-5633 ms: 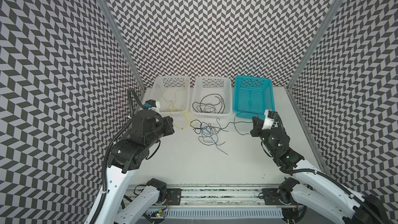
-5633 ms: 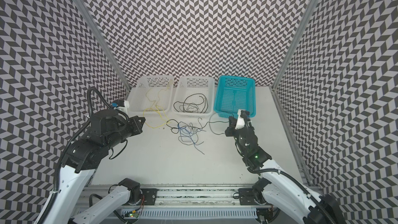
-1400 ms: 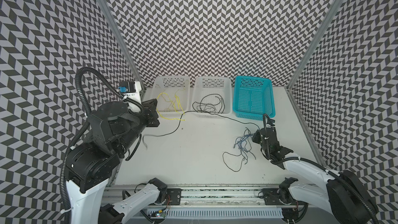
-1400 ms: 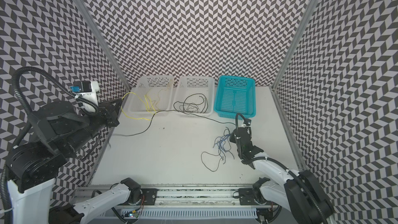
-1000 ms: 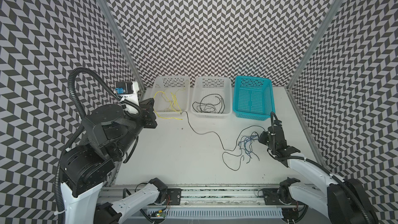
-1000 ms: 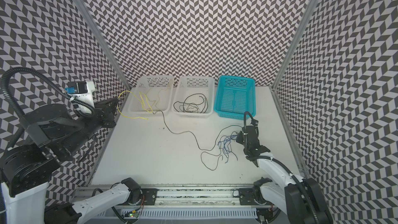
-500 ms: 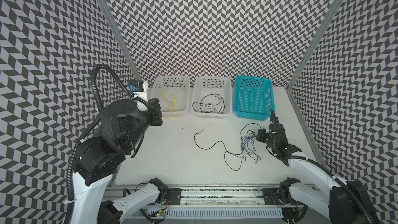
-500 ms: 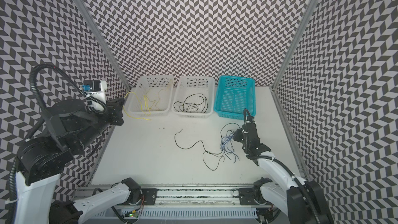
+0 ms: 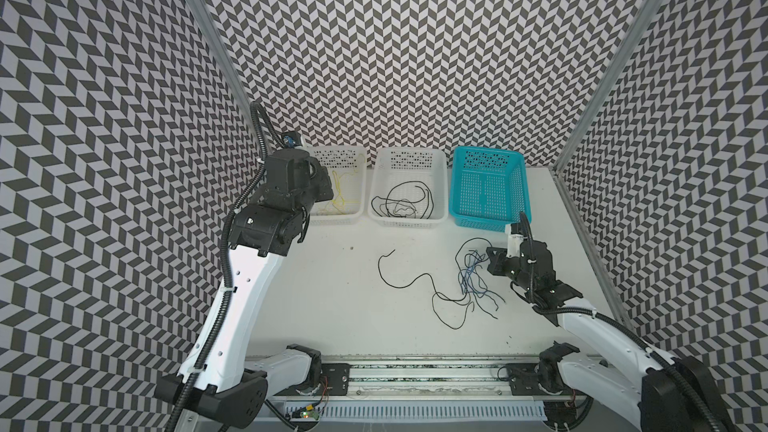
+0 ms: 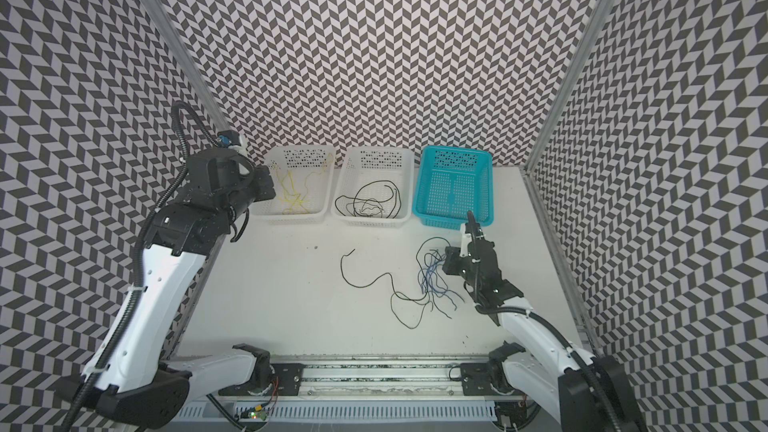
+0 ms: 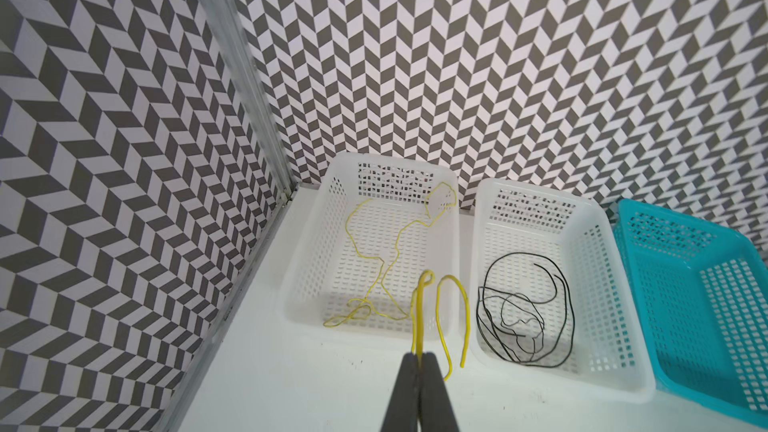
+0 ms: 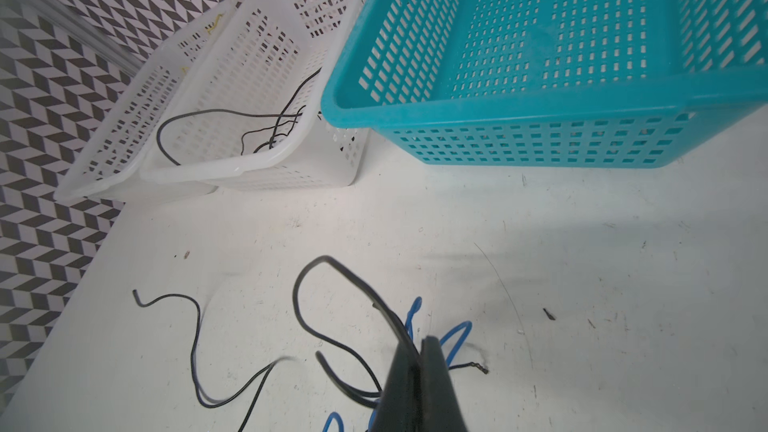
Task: Untangle the cables
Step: 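Carry the yellow wire over the farthest basket with the left gripper while the right holds, then lower the left gripper into the farthest white basket and open it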
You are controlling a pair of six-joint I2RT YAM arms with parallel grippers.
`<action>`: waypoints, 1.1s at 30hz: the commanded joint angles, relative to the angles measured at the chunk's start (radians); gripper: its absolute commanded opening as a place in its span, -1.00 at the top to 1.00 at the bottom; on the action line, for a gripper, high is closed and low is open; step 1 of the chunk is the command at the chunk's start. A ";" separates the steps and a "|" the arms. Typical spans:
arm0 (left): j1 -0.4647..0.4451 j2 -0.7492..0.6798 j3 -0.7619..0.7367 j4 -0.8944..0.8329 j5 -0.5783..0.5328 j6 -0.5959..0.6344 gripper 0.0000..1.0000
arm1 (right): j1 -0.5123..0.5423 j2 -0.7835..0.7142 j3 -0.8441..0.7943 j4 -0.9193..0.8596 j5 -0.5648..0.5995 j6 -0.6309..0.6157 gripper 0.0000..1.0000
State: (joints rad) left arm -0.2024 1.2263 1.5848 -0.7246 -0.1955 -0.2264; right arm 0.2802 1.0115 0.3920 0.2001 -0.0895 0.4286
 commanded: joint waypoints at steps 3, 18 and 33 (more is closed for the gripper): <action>0.098 0.105 -0.042 0.279 0.081 -0.022 1.00 | 0.028 -0.011 -0.025 0.086 -0.052 -0.024 1.00; 0.233 0.602 0.097 0.430 0.079 0.050 1.00 | 0.110 -0.145 -0.036 0.070 -0.053 -0.041 1.00; 0.225 0.786 0.190 0.326 0.099 0.030 1.00 | 0.153 -0.177 -0.033 0.065 -0.038 -0.051 1.00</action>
State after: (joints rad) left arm 0.0269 2.0117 1.7271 -0.3519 -0.1032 -0.1986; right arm 0.4232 0.8627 0.3622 0.2218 -0.1410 0.3923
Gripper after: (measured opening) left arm 0.048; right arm 0.048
